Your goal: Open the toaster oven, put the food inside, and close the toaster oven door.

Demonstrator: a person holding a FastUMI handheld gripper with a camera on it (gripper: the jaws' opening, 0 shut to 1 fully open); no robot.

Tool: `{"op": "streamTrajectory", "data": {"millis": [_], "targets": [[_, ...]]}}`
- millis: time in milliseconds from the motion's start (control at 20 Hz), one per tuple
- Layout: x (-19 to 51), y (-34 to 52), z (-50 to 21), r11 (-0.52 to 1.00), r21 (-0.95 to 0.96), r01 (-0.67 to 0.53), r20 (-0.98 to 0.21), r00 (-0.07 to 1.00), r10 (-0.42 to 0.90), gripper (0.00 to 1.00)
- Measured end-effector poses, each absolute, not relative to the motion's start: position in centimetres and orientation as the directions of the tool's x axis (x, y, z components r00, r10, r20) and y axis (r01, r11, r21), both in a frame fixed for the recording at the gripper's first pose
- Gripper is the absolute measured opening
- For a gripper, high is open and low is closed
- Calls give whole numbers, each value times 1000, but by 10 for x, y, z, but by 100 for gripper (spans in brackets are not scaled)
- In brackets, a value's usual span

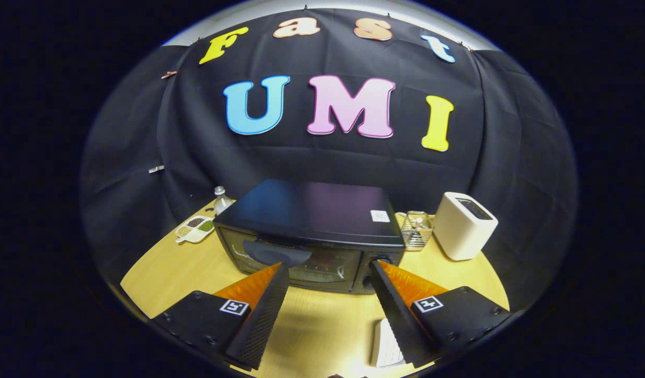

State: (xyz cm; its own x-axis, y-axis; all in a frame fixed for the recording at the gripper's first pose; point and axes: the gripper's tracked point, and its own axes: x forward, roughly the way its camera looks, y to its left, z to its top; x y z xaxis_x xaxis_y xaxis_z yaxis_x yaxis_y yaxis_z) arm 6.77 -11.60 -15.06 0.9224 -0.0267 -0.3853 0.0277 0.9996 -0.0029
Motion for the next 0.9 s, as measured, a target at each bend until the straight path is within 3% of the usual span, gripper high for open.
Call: {"op": "streamTrajectory", "data": {"millis": [550, 900], "targets": [[-2, -181, -52, 967, 129, 220, -206, 960, -191, 97], [-9, -156, -2, 974, 162, 160, -104, 984, -144, 98]]}}
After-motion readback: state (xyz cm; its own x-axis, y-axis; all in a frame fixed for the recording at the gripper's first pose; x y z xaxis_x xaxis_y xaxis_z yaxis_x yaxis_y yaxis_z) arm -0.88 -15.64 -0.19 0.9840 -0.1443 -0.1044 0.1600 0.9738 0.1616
